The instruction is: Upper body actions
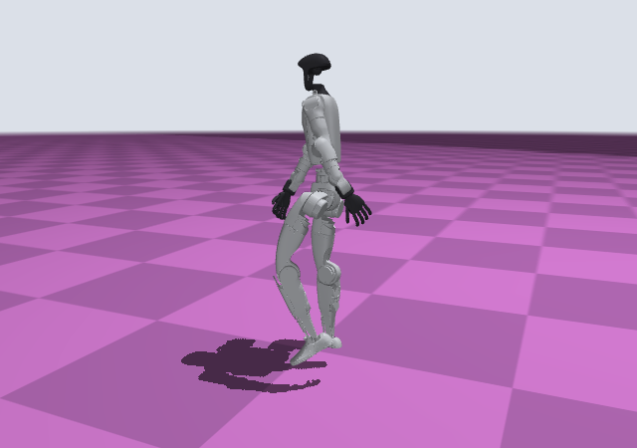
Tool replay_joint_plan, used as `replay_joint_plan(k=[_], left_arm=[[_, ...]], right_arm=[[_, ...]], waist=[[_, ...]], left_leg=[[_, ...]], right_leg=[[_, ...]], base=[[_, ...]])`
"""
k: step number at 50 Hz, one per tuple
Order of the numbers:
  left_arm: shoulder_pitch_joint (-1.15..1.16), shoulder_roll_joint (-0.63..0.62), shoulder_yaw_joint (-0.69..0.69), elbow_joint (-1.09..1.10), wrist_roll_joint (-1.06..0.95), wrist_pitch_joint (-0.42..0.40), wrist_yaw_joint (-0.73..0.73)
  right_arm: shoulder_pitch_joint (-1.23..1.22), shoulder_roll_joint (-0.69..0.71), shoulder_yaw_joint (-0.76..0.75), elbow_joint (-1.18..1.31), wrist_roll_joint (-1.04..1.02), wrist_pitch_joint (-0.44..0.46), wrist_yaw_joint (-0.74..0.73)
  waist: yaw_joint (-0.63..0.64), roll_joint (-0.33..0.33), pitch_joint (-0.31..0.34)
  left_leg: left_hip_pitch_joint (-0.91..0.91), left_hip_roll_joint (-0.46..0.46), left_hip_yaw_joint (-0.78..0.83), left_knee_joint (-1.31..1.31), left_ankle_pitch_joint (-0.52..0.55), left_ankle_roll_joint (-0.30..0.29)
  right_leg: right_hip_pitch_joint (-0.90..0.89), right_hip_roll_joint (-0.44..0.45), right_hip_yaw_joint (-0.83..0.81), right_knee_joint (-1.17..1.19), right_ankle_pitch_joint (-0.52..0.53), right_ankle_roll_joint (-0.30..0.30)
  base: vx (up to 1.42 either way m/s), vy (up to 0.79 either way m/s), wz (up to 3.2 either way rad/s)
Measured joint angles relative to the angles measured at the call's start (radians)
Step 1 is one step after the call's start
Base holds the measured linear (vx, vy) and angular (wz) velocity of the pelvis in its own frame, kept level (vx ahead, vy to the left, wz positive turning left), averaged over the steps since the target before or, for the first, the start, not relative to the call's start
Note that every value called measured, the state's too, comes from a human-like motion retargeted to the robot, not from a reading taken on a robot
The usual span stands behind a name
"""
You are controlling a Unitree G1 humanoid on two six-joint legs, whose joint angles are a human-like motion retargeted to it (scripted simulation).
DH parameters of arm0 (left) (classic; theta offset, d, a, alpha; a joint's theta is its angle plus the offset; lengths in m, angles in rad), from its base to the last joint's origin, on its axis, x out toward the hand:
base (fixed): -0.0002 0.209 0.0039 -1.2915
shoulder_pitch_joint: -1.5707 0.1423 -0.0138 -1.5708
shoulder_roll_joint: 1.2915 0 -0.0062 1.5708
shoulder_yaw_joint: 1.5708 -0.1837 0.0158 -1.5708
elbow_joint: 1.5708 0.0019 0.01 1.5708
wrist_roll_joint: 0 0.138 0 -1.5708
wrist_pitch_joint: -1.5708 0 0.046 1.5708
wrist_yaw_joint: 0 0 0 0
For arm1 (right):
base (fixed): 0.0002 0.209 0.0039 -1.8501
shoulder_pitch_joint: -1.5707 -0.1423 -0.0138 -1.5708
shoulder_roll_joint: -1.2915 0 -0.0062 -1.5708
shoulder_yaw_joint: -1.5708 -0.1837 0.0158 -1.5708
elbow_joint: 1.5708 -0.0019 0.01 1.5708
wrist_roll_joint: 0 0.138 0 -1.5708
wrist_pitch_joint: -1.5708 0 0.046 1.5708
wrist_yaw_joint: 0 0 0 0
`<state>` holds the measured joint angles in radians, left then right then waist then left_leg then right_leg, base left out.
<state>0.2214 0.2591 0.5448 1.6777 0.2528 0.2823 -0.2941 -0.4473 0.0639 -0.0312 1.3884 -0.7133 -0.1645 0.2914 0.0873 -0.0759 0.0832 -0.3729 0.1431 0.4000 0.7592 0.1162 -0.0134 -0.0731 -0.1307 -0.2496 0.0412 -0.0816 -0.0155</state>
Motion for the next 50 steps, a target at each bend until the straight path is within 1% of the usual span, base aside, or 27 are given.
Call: replay_joint_plan(k=[1, 2, 3, 5, 7, 8, 10, 12, 13, 15, 17, 20, 23, 25, 27, 28, 30, 32, 33, 34, 35, 38, 40, 43, 45, 48, 50], left_arm=[[-0.021, -0.007, -0.010, 0.000, -0.017, -0.002, 0.006], [-0.045, -0.017, -0.020, -0.003, -0.036, -0.006, 0.016], [-0.075, -0.032, -0.032, -0.009, -0.058, -0.015, 0.034], [-0.157, -0.086, -0.060, -0.023, -0.127, -0.058, 0.101], [-0.249, -0.146, -0.087, -0.050, -0.187, -0.112, 0.139], [-0.298, -0.167, -0.098, -0.061, -0.207, -0.130, 0.138], [-0.421, -0.214, -0.136, -0.114, -0.229, -0.183, 0.073], [-0.532, -0.221, -0.173, -0.161, -0.229, -0.220, -0.063], [-0.585, -0.225, -0.151, -0.196, -0.198, -0.221, -0.116], [-0.659, -0.257, -0.154, -0.241, -0.185, -0.247, -0.150], [-0.680, -0.295, -0.187, -0.260, -0.227, -0.305, -0.124], [-0.671, -0.314, -0.207, -0.289, -0.204, -0.347, -0.122], [-0.576, -0.286, -0.234, -0.259, -0.143, -0.328, -0.082], [-0.474, -0.262, -0.251, -0.219, -0.141, -0.307, -0.030], [-0.357, -0.232, -0.246, -0.164, -0.171, -0.285, 0.021], [-0.294, -0.214, -0.228, -0.135, -0.181, -0.274, 0.042], [-0.178, -0.180, -0.154, -0.079, -0.187, -0.254, 0.091], [-0.123, -0.139, -0.079, -0.009, -0.212, -0.228, 0.140], [-0.088, -0.120, -0.049, 0.014, -0.233, -0.223, 0.167], [-0.036, -0.109, -0.018, 0.022, -0.254, -0.221, 0.181], [0.024, -0.102, 0.012, 0.022, -0.274, -0.220, 0.190], [0.113, -0.099, 0.064, 0.022, -0.326, -0.150, 0.167], [0.119, -0.103, 0.108, 0.022, -0.337, -0.149, 0.178], [0.107, -0.097, 0.113, 0.022, -0.347, -0.218, 0.191], [0.084, -0.096, 0.097, 0.022, -0.344, -0.231, 0.196], [0.004, -0.108, 0.059, 0.022, -0.387, -0.225, 0.195], [-0.071, -0.133, 0.036, 0.016, -0.425, -0.249, 0.213]], right_arm=[[0.039, -0.006, -0.009, 0.011, -0.030, 0.003, -0.014], [0.079, -0.015, -0.020, 0.024, -0.058, 0.005, -0.031], [0.123, -0.026, -0.038, 0.039, -0.083, 0.008, -0.057], [0.204, -0.066, -0.076, 0.095, -0.122, 0.011, -0.136], [0.265, -0.126, -0.101, 0.159, -0.122, 0.033, -0.192], [0.280, -0.153, -0.107, 0.186, -0.113, 0.046, -0.209], [0.332, -0.236, -0.118, 0.269, -0.056, 0.082, -0.269], [0.394, -0.291, -0.149, 0.312, 0.024, 0.121, -0.332], [0.430, -0.305, -0.166, 0.312, 0.078, 0.144, -0.342], [0.527, -0.316, -0.207, 0.312, 0.188, 0.167, -0.345], [0.633, -0.305, -0.239, 0.312, 0.259, 0.148, -0.377], [0.712, -0.288, -0.263, 0.312, 0.317, 0.112, -0.451], [0.707, -0.291, -0.236, 0.312, 0.350, 0.114, -0.467], [0.660, -0.289, -0.194, 0.312, 0.337, 0.127, -0.440], [0.571, -0.270, -0.139, 0.312, 0.282, 0.144, -0.375], [0.523, -0.254, -0.110, 0.312, 0.245, 0.148, -0.337], [0.408, -0.212, -0.042, 0.312, 0.165, 0.149, -0.239], [0.292, -0.143, 0.009, 0.221, 0.099, 0.153, -0.110], [0.247, -0.110, 0.028, 0.161, 0.075, 0.133, -0.056], [0.207, -0.086, 0.053, 0.111, 0.060, 0.103, -0.005], [0.170, -0.065, 0.082, 0.064, 0.048, 0.066, 0.045], [0.060, -0.027, 0.103, -0.057, -0.015, -0.027, 0.141], [0.014, -0.008, 0.121, -0.124, -0.029, -0.067, 0.124], [0.011, 0.015, 0.140, -0.170, -0.001, -0.108, 0.045], [0.045, 0.002, 0.141, -0.188, -0.019, -0.128, 0.017], [0.150, -0.035, 0.112, -0.167, -0.147, -0.121, -0.044], [0.231, -0.064, 0.092, -0.109, -0.211, -0.095, -0.099]], waist=[[-0.008, 0.004, -0.011], [-0.016, 0.010, -0.020], [-0.026, 0.017, -0.025], [-0.043, 0.045, -0.010], [-0.077, 0.080, 0.019], [-0.094, 0.091, 0.032], [-0.163, 0.124, 0.057], [-0.236, 0.156, 0.063], [-0.254, 0.156, 0.077], [-0.248, 0.146, 0.100], [-0.210, 0.136, 0.088], [-0.172, 0.126, 0.069], [-0.166, 0.131, 0.038], [-0.179, 0.124, 0.015], [-0.175, 0.112, 0.020], [-0.159, 0.101, 0.028], [-0.095, 0.054, 0.036], [-0.034, -0.002, 0.052], [-0.001, 0.005, 0.038], [0.014, 0.004, 0.025], [0.019, -0.002, 0.014], [0.032, -0.003, 0.055], [0.046, -0.007, 0.091], [0.029, -0.015, 0.075], [0.025, -0.011, 0.047], [0.002, -0.010, 0.014], [-0.008, -0.001, 0.004]], left_leg=[[0.066, -0.030, -0.003, -0.122, 0.018, -0.026], [0.133, -0.061, -0.004, -0.242, -0.002, -0.038], [0.202, -0.097, 0.001, -0.357, -0.097, -0.025], [0.379, -0.095, 0.233, -0.616, -0.198, 0.011], [0.417, -0.132, 0.108, -0.734, -0.168, 0.025], [0.419, -0.118, 0.102, -0.754, -0.154, 0.017], [0.411, -0.092, 0.152, -0.792, -0.125, 0.015], [0.360, -0.078, 0.084, -0.777, -0.122, 0.033], [0.337, -0.070, 0.065, -0.760, -0.123, 0.038], [0.330, -0.067, 0.036, -0.741, -0.125, 0.047], [0.332, -0.063, 0.016, -0.733, -0.127, 0.049], [0.351, -0.070, 0.025, -0.739, -0.136, 0.046], [0.379, -0.079, 0.060, -0.726, -0.166, 0.039], [0.381, -0.102, 0.052, -0.685, -0.202, 0.042], [0.381, -0.117, 0.045, -0.599, -0.238, 0.044], [0.393, -0.122, 0.065, -0.555, -0.236, 0.042], [0.402, -0.109, 0.184, -0.427, -0.147, 0.015], [0.255, 0.012, 0.240, -0.089, -0.007, -0.005], [0.138, 0.080, 0.205, 0.072, 0.038, 0.011], [0.033, 0.088, 0.135, 0.181, 0.061, 0.020], [-0.065, 0.064, 0.048, 0.263, 0.074, 0.026], [-0.140, 0.137, 0.051, 0.424, -0.058, 0.062], [-0.150, 0.173, 0.075, 0.474, -0.095, 0.092], [-0.142, 0.148, 0.066, 0.442, -0.087, 0.072], [-0.095, 0.101, 0.059, 0.344, -0.059, 0.047], [0.053, -0.011, 0.033, 0.066, 0.004, 0.006], [0.186, -0.087, 0.016, -0.192, -0.005, -0.028]], right_leg=[[0.007, 0.012, -0.005, 0.012, -0.012, 0.006], [0.013, 0.024, -0.013, 0.030, -0.026, 0.012], [0.014, 0.037, -0.030, 0.059, -0.044, 0.018], [-0.002, 0.064, -0.048, 0.178, -0.064, 0.033], [-0.066, 0.057, -0.121, 0.366, 0.080, 0.017], [-0.128, 0.031, -0.133, 0.483, 0.169, 0.008], [-0.335, 0.031, -0.069, 0.778, 0.335, -0.048], [-0.456, 0.031, -0.074, 0.930, 0.294, -0.081], [-0.494, 0.019, -0.091, 0.981, 0.283, -0.101], [-0.528, 0.039, -0.087, 1.036, 0.258, -0.100], [-0.519, 0.079, -0.072, 1.022, 0.241, -0.076], [-0.438, 0.111, -0.065, 0.909, 0.233, -0.045], [-0.261, 0.155, -0.038, 0.630, 0.255, -0.006], [-0.118, 0.180, -0.005, 0.382, 0.219, 0.048], [0.034, 0.159, -0.125, 0.188, 0.017, 0.033], [0.092, 0.146, -0.191, 0.116, -0.036, 0.007], [0.131, 0.112, -0.104, 0.022, -0.033, -0.016], [0.118, 0.056, -0.070, -0.023, 0.004, -0.015], [0.087, 0.070, -0.050, -0.034, 0.015, -0.018], [0.065, 0.072, -0.030, -0.041, 0.025, -0.021], [0.047, 0.069, -0.010, -0.045, 0.036, -0.024], [0.058, 0.058, -0.002, -0.028, 0.034, -0.034], [0.062, 0.057, 0.020, -0.011, 0.025, -0.041], [0.061, 0.051, 0.003, -0.008, 0.015, -0.038], [0.065, 0.052, -0.012, -0.011, 0.005, -0.030], [0.086, 0.055, -0.045, 0.005, -0.025, -0.015], [0.099, 0.074, -0.052, 0.036, -0.056, -0.006]], base=[[0.30, 0.12, 0.42], [0.31, 0.17, 0.32], [0.27, 0.18, 0.27], [0.18, 0.16, 0.10], [0.05, 0.27, -0.12], [-0.11, 0.34, -0.04], [-0.22, 0.31, 0.35], [-0.22, 0.27, 0.80], [-0.16, 0.11, 0.67], [0.00, -0.08, 0.58], [0.20, -0.16, 0.30], [0.16, -0.07, -0.02], [0.25, 0.05, -0.12], [0.22, 0.06, -0.01], [0.18, -0.02, -0.38], [0.19, -0.10, -1.10], [0.07, -0.13, -1.73], [-0.29, -0.23, -1.44], [-0.26, -0.22, -0.93], [-0.13, -0.19, -0.54], [0.02, -0.12, -0.22], [-0.01, -0.03, -0.19], [-0.16, -0.03, -0.21], [0.03, -0.02, 0.40], [0.18, 0.04, 0.62], [0.22, 0.06, 0.72], [0.20, 0.10, 0.46]])
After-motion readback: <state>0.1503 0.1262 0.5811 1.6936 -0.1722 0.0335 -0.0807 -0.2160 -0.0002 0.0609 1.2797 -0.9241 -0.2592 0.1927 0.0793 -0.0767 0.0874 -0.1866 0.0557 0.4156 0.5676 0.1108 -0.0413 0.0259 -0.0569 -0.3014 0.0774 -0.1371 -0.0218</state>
